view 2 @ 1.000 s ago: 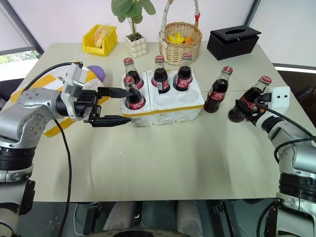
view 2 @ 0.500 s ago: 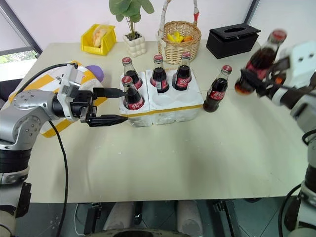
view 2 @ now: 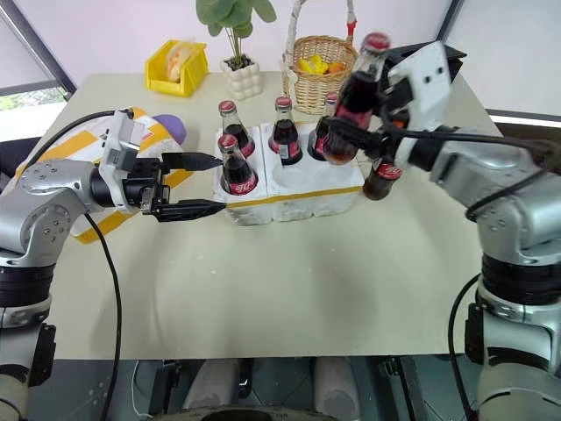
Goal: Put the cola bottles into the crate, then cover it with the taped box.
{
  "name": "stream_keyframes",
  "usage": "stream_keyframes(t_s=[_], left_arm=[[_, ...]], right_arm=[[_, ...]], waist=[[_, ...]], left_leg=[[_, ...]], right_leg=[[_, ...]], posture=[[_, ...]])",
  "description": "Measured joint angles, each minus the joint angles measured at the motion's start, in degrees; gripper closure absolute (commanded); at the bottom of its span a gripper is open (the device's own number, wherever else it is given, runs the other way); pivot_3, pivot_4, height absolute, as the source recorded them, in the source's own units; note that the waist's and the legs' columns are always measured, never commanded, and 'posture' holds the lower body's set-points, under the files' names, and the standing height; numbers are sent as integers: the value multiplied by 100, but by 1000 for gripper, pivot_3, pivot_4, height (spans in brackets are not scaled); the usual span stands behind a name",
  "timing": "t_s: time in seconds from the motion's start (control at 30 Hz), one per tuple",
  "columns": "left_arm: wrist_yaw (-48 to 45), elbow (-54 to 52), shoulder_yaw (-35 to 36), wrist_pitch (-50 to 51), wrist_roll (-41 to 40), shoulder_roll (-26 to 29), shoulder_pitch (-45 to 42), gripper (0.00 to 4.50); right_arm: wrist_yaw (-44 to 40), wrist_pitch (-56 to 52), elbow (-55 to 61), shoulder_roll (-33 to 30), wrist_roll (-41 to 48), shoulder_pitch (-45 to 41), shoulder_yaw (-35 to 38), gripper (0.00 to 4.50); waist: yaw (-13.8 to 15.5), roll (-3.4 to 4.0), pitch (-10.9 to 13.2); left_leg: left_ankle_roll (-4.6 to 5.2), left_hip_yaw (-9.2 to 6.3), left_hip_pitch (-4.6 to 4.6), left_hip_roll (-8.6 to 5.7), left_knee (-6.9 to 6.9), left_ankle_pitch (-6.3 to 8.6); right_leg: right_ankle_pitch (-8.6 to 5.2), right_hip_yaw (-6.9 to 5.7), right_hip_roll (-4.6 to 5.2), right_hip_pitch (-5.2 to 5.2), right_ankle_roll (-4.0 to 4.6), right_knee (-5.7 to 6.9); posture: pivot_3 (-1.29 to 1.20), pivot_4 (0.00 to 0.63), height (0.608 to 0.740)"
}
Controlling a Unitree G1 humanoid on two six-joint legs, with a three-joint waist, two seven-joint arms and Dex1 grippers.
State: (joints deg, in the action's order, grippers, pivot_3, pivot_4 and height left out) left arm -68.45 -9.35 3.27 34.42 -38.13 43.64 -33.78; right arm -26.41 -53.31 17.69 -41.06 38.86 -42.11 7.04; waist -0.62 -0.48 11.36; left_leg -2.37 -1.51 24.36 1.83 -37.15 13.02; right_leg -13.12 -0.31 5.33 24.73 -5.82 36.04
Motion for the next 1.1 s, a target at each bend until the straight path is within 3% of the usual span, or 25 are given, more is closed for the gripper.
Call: stream_keyframes(t_s=[0.43, 1.1], left_arm=[[93, -91, 55, 0, -6, 26, 165, 0], [99, -168, 199, 0, -15, 83, 255, 0]], right_arm=[[2, 165, -454, 1073, -292, -359, -529, 1855], [-250, 486, -457, 1420, -879, 408, -1007, 1855]], waist=[[-37, 0, 1], [-21, -2, 0]], left_leg=[[2, -4, 2, 5, 5, 1], [2, -4, 1, 5, 4, 1]], right_leg=[[9, 0, -10, 13, -16, 10], [10, 0, -10, 10, -17, 8]], posture=[[0, 150, 740], [0, 150, 740]])
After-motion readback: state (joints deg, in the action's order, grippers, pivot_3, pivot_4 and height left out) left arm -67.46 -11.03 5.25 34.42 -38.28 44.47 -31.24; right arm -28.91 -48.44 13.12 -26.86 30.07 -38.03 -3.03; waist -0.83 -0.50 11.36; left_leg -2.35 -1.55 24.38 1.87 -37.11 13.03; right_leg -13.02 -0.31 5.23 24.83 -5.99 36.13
